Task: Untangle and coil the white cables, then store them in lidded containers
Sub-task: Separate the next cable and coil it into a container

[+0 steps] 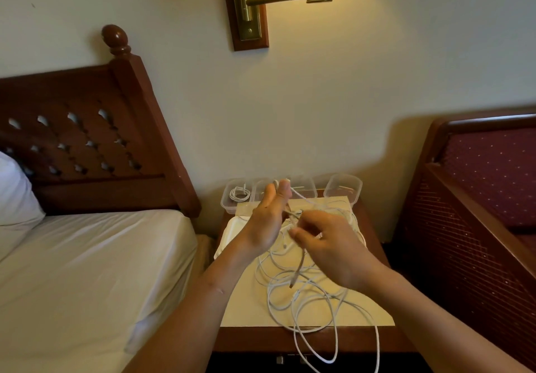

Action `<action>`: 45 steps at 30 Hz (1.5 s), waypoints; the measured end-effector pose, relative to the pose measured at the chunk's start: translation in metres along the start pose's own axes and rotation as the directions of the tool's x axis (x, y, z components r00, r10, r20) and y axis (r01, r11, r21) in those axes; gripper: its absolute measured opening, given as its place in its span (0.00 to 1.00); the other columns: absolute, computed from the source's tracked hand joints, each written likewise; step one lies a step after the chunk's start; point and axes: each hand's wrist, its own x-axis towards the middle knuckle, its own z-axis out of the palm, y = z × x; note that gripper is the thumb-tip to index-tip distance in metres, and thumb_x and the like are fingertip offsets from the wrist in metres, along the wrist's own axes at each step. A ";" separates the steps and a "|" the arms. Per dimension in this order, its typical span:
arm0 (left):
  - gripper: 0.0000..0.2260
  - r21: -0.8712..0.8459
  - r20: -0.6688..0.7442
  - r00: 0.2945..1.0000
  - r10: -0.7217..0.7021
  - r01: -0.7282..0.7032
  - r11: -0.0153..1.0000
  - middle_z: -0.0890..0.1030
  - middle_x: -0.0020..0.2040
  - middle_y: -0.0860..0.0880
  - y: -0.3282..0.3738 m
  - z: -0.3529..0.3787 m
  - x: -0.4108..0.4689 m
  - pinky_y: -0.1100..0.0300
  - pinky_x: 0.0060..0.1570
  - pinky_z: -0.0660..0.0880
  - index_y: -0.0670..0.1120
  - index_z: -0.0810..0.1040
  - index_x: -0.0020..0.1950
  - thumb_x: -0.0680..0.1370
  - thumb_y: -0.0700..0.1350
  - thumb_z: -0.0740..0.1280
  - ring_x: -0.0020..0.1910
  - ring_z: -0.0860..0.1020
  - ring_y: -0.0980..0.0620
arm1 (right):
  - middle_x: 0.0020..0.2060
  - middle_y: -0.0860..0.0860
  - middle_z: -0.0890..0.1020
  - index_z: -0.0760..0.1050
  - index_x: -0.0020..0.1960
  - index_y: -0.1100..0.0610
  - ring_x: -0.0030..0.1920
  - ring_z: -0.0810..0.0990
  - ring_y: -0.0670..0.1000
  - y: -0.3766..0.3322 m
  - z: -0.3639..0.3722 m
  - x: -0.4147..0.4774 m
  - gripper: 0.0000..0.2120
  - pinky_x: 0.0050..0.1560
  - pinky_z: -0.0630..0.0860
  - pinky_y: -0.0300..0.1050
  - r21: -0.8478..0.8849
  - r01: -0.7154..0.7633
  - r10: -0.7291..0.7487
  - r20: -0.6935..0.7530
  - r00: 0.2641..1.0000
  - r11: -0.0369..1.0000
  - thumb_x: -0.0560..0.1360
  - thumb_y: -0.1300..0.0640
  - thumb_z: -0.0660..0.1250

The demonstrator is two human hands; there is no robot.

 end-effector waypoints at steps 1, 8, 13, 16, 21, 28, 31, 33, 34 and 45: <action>0.29 0.014 0.017 1.000 0.007 -0.007 1.000 0.77 0.46 0.42 -0.001 -0.003 0.000 0.50 0.55 0.71 0.46 0.73 0.58 0.79 0.72 0.55 0.48 0.77 0.49 | 0.40 0.57 0.82 0.76 0.47 0.61 0.39 0.83 0.54 -0.004 -0.007 0.000 0.10 0.46 0.83 0.59 0.206 -0.071 0.072 0.005 0.997 0.976 0.84 0.56 0.64; 0.17 -0.172 -0.116 0.993 0.021 -0.041 0.984 0.69 0.41 0.47 0.005 -0.004 -0.005 0.58 0.45 0.68 0.42 0.75 0.55 0.86 0.55 0.57 0.39 0.67 0.54 | 0.36 0.51 0.86 0.84 0.50 0.55 0.32 0.84 0.52 -0.002 -0.024 -0.004 0.12 0.38 0.85 0.54 0.072 0.048 -0.064 0.239 0.969 0.996 0.82 0.48 0.67; 0.14 -0.252 -0.047 0.997 0.067 -0.077 0.965 0.74 0.44 0.45 0.001 -0.007 -0.010 0.56 0.43 0.67 0.43 0.80 0.54 0.86 0.50 0.59 0.40 0.70 0.52 | 0.24 0.49 0.81 0.81 0.31 0.56 0.23 0.80 0.50 -0.008 -0.029 -0.005 0.25 0.28 0.79 0.52 -0.042 0.176 -0.181 -0.196 0.964 0.984 0.79 0.40 0.68; 0.14 -0.334 -0.021 0.994 0.109 -0.110 0.936 0.79 0.46 0.47 0.003 -0.012 -0.012 0.60 0.39 0.69 0.40 0.81 0.58 0.83 0.48 0.61 0.38 0.71 0.54 | 0.26 0.52 0.81 0.80 0.37 0.56 0.23 0.81 0.52 -0.005 -0.036 0.004 0.15 0.28 0.82 0.52 0.150 0.052 -0.007 -0.283 0.959 0.987 0.76 0.47 0.74; 0.16 -0.493 0.002 0.997 0.081 -0.069 0.867 0.82 0.46 0.50 0.008 -0.015 -0.016 0.60 0.40 0.70 0.38 0.80 0.60 0.82 0.47 0.60 0.35 0.69 0.55 | 0.35 0.55 0.86 0.75 0.59 0.51 0.29 0.86 0.54 0.002 -0.037 0.011 0.16 0.33 0.84 0.49 0.084 -0.272 0.262 0.113 0.958 0.959 0.75 0.50 0.76; 0.17 -0.552 -0.013 1.000 -0.006 -0.002 0.834 0.80 0.43 0.46 0.015 -0.011 -0.019 0.51 0.45 0.70 0.40 0.82 0.50 0.85 0.42 0.54 0.38 0.73 0.50 | 0.40 0.45 0.79 0.80 0.57 0.49 0.42 0.79 0.50 0.009 -0.030 0.019 0.18 0.36 0.72 0.43 -0.564 0.074 -0.348 -0.396 0.850 0.822 0.70 0.47 0.80; 0.12 -0.627 -0.013 0.999 -0.032 0.017 0.779 0.72 0.35 0.48 0.018 -0.011 -0.019 0.52 0.48 0.69 0.41 0.74 0.48 0.83 0.43 0.54 0.34 0.68 0.50 | 0.63 0.53 0.73 0.71 0.71 0.51 0.62 0.72 0.56 0.018 -0.026 0.025 0.31 0.54 0.76 0.53 -0.658 -0.027 -0.272 -0.348 0.897 0.752 0.72 0.44 0.77; 0.12 -0.708 -0.002 0.999 -0.036 0.024 0.706 0.64 0.32 0.47 0.022 -0.011 -0.020 0.57 0.42 0.74 0.43 0.70 0.42 0.82 0.43 0.53 0.31 0.64 0.49 | 0.69 0.53 0.73 0.70 0.72 0.50 0.66 0.73 0.55 0.024 -0.023 0.028 0.24 0.61 0.75 0.54 -0.556 -0.049 -0.128 -0.276 0.953 0.830 0.79 0.47 0.70; 0.12 -0.750 -0.002 0.999 -0.040 0.025 0.661 0.64 0.32 0.46 0.023 -0.012 -0.020 0.57 0.39 0.76 0.44 0.69 0.40 0.82 0.43 0.52 0.31 0.64 0.48 | 0.65 0.53 0.78 0.74 0.69 0.51 0.60 0.78 0.52 0.023 -0.022 0.029 0.16 0.57 0.78 0.51 -0.334 -0.057 -0.027 -0.240 0.970 0.941 0.82 0.51 0.67; 0.14 -0.736 0.145 0.988 -0.059 0.148 0.661 0.69 0.32 0.43 0.021 -0.009 -0.022 0.53 0.43 0.69 0.35 0.80 0.48 0.78 0.42 0.59 0.33 0.69 0.47 | 0.56 0.50 0.86 0.77 0.68 0.49 0.56 0.84 0.51 0.020 -0.033 0.035 0.17 0.54 0.76 0.49 0.499 -0.090 -0.010 0.194 0.981 0.862 0.81 0.46 0.65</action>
